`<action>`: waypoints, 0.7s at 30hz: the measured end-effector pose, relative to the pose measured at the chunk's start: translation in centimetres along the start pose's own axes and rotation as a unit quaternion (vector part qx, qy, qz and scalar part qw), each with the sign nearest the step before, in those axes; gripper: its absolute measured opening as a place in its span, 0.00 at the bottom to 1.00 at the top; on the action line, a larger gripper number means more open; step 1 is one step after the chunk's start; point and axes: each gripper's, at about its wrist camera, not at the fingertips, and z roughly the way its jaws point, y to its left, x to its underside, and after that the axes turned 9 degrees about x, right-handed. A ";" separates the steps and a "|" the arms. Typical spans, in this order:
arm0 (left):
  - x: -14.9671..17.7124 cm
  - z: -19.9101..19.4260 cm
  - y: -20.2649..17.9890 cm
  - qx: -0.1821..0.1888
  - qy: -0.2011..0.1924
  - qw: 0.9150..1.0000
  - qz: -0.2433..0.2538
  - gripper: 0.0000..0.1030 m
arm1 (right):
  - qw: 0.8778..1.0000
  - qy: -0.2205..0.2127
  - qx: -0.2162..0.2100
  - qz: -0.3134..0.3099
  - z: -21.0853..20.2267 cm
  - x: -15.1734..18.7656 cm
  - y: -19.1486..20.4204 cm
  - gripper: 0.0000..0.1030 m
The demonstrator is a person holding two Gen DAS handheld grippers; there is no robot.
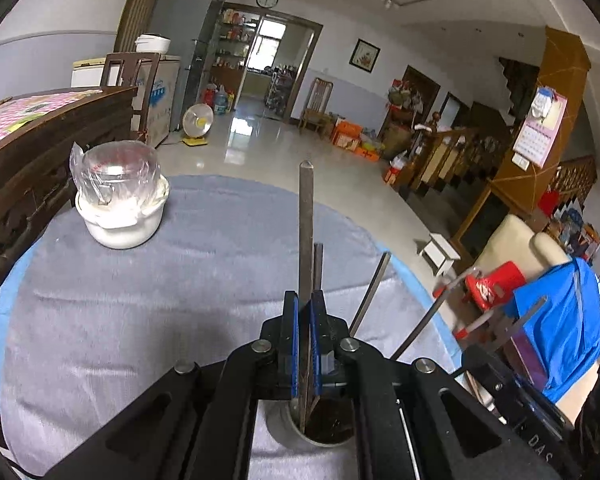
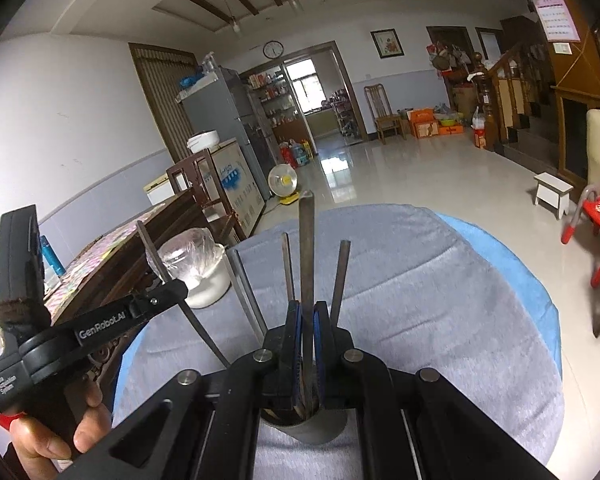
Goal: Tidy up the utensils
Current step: 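Open both tools to drop the rods into the grey cup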
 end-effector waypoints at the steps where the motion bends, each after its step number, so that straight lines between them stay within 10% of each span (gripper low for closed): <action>1: 0.2 0.0 0.0 0.000 0.006 1.000 0.002 0.06 | 1.000 0.003 0.000 0.001 0.0 0.0 0.0 0.07; 13: 2.3 -1.6 1.4 0.001 0.054 0.999 0.005 0.09 | 0.998 0.042 -0.014 0.040 0.5 0.5 -1.2 0.08; 21: 5.1 -4.2 3.0 -0.046 0.073 0.996 0.030 0.36 | 0.997 0.048 -0.032 0.059 -0.2 2.0 -2.0 0.09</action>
